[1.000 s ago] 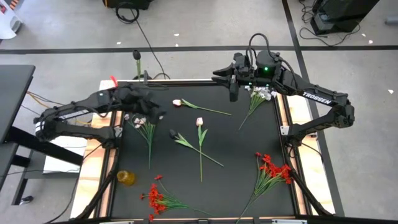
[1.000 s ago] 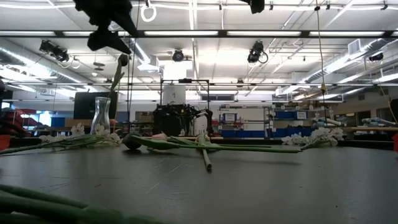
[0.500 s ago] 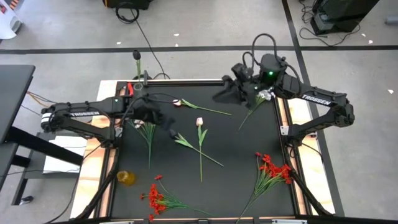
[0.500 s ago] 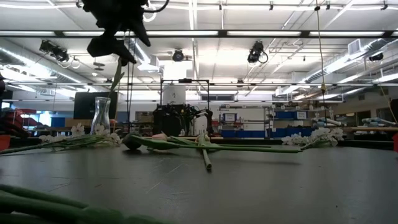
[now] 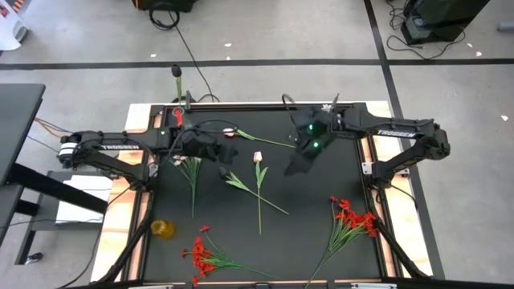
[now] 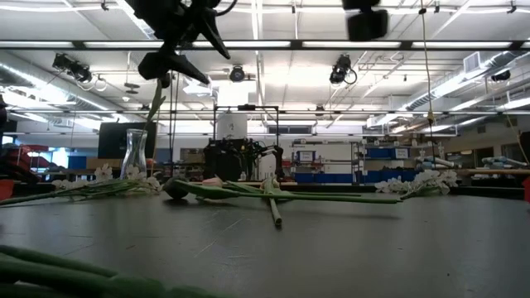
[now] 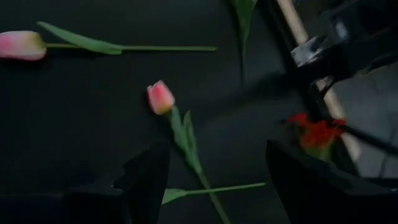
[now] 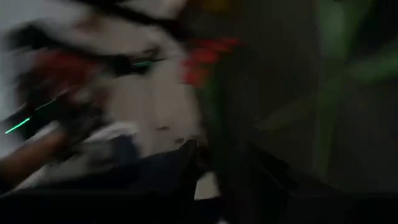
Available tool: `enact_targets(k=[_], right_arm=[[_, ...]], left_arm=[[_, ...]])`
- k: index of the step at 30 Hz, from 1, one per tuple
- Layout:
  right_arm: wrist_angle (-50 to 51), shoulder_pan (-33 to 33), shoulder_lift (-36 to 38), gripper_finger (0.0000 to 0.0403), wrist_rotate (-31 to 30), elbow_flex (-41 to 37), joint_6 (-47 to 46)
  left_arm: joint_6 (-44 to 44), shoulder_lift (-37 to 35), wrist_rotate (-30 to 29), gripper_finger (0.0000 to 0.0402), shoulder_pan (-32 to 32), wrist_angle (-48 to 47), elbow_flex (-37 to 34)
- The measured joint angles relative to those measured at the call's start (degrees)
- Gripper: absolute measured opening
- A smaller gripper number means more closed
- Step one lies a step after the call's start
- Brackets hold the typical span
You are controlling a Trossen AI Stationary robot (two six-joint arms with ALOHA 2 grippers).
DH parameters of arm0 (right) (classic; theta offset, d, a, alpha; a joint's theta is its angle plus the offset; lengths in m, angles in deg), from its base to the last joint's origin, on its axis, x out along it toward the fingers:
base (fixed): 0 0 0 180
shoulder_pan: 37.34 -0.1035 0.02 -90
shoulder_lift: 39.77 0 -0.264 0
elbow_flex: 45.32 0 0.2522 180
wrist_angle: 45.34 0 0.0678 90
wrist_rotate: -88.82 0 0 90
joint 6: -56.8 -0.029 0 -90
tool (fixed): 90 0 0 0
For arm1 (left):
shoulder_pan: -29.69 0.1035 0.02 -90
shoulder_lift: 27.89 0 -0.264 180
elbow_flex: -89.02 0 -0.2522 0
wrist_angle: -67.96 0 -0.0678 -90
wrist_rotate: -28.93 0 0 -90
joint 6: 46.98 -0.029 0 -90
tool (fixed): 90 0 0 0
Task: Sort flowers into vase by color
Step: Put the red flowers into the transparent vase
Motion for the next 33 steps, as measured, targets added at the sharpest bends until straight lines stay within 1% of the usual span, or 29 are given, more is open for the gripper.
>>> enact_targets(k=[3,5,6,8,10,13,14,16,19,23,28,33], right_arm=[[8.45,-3.35,-0.51,0.0130,-11.92,0.07,-7.41],[13.06,-5.96,-1.12,0.0130,-20.10,0.00,-15.57],[13.95,-7.31,-1.17,0.0130,-23.09,0.01,-19.91],[15.38,-10.53,-1.32,0.0130,-27.01,0.02,-27.92],[15.19,-14.09,-1.60,0.0130,-28.93,0.02,-35.35],[15.73,-19.13,-3.42,0.0130,-31.49,0.04,-46.11],[16.14,-20.78,-4.24,0.0130,-31.63,0.04,-49.77],[16.52,-23.95,-6.27,0.0130,-29.81,0.04,-55.60],[17.21,-28.67,-10.15,0.0130,-24.48,0.04,-61.07],[17.91,-34.36,-14.89,0.0130,-17.87,0.04,-70.41],[18.40,-39.48,-19.34,0.0131,-14.76,0.04,-78.68],[18.93,-43.43,-22.09,0.0140,-14.44,0.04,-86.59]], left_arm=[[-3.36,1.08,0.02,0.0272,0.08,0.98,0.02],[-5.88,1.62,0.38,0.0272,0.08,1.43,-0.01],[-7.13,1.74,1.41,0.0272,0.08,2.47,0.01],[-9.43,1.79,4.20,0.0272,0.08,2.27,0.00],[-11.24,1.79,6.86,0.0272,-0.27,2.49,0.02],[-13.94,1.79,8.95,0.0272,-1.53,1.94,0.02],[-14.89,1.79,9.23,0.0272,-2.19,1.71,0.02],[-17.34,1.77,9.37,0.0272,-3.58,0.68,0.02],[-21.01,2.15,9.49,0.0272,-5.68,-0.83,0.02],[-22.79,2.50,9.55,0.0272,-7.45,-1.19,0.00],[-23.76,2.43,10.08,0.0272,-8.55,-1.24,0.02],[-23.78,2.43,11.73,0.0272,-9.82,-1.20,0.02]])
